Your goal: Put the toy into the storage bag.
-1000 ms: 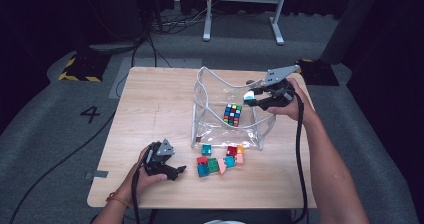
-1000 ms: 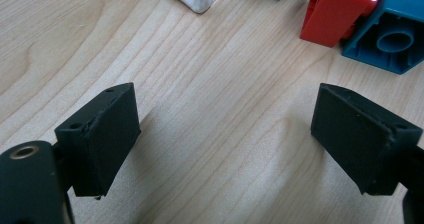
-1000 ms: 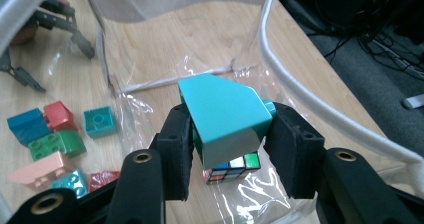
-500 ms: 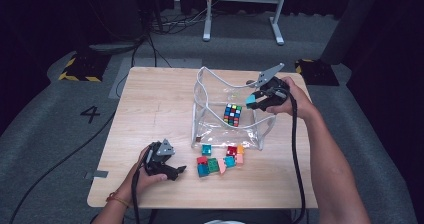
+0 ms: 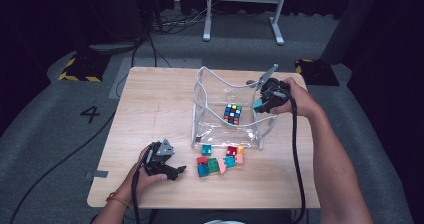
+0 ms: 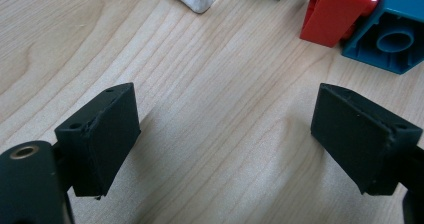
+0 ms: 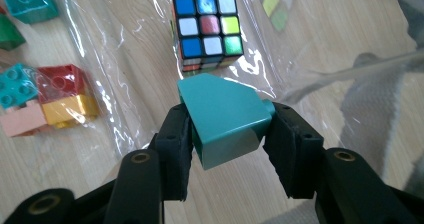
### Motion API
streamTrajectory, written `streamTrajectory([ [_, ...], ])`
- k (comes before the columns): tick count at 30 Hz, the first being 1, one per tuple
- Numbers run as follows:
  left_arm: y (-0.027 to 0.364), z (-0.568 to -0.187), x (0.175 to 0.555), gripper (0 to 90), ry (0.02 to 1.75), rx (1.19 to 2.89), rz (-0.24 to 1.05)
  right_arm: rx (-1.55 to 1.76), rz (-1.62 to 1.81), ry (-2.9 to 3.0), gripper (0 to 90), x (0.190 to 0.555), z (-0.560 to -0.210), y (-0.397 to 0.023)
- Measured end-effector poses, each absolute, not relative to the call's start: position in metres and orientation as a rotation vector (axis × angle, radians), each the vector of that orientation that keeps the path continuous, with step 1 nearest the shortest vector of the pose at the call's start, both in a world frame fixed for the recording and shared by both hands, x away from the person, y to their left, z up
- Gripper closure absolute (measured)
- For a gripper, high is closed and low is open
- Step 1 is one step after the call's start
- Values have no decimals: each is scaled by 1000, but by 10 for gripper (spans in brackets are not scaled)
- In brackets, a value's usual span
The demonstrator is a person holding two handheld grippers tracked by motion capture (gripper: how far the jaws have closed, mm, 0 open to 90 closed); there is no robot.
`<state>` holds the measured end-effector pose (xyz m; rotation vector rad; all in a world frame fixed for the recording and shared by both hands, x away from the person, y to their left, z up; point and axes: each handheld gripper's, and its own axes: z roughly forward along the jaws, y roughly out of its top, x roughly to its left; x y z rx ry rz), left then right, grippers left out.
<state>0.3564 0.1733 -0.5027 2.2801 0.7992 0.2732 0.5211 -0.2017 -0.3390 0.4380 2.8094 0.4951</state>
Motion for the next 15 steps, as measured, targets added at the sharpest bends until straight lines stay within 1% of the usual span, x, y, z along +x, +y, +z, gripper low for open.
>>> streamTrajectory([
  [5, 173, -503, 356, 122, 798, 2280, 277, 463, 463, 2805, 548, 523, -339, -205],
  [9, 173, -503, 356, 122, 799, 2280, 275, 470, 520, 2785, 542, 518, -336, -204],
  [12, 173, -503, 356, 122, 799, 2280, 277, 472, 567, 2772, 504, 516, -335, -205],
  [15, 173, -503, 356, 122, 798, 2280, 276, 480, 640, 2746, 495, 515, -333, -209],
])
